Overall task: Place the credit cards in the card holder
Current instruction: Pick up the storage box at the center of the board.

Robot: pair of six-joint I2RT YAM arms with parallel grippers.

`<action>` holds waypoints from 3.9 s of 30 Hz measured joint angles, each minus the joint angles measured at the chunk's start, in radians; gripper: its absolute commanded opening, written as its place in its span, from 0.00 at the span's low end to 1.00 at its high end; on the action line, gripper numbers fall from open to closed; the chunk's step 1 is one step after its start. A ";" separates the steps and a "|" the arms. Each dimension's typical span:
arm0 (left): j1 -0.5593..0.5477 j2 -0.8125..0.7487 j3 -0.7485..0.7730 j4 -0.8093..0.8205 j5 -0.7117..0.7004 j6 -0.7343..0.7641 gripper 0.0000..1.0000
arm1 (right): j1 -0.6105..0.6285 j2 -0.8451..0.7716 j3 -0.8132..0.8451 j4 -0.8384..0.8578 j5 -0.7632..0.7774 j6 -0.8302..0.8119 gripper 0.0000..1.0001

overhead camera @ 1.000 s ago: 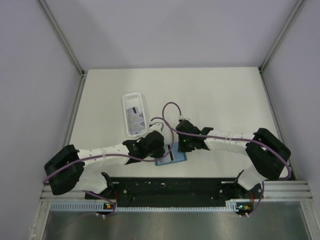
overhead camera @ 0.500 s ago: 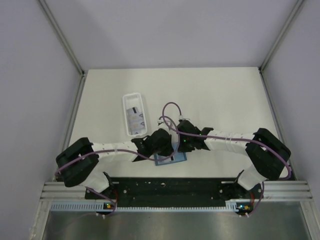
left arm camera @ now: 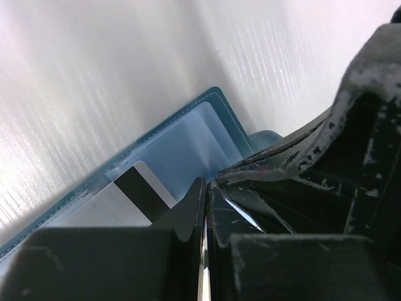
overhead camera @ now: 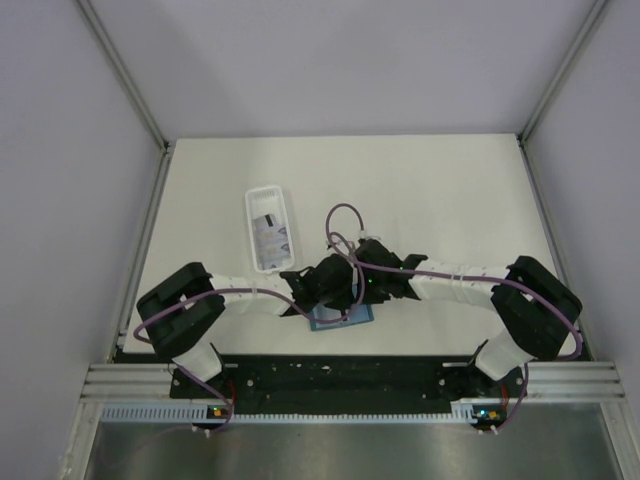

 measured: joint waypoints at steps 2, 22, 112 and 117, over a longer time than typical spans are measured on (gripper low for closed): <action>0.000 0.010 0.009 -0.008 -0.003 0.002 0.00 | 0.000 0.000 0.000 0.000 -0.003 0.000 0.00; -0.005 -0.019 -0.002 -0.077 -0.078 -0.012 0.00 | -0.001 0.002 0.000 0.005 -0.005 0.000 0.00; 0.646 -0.659 -0.072 -0.428 -0.204 -0.018 0.49 | 0.002 0.101 0.593 -0.131 -0.037 -0.236 0.44; 0.742 -0.565 -0.072 -0.421 -0.143 -0.017 0.45 | -0.018 0.329 0.833 -0.167 -0.095 -0.285 0.47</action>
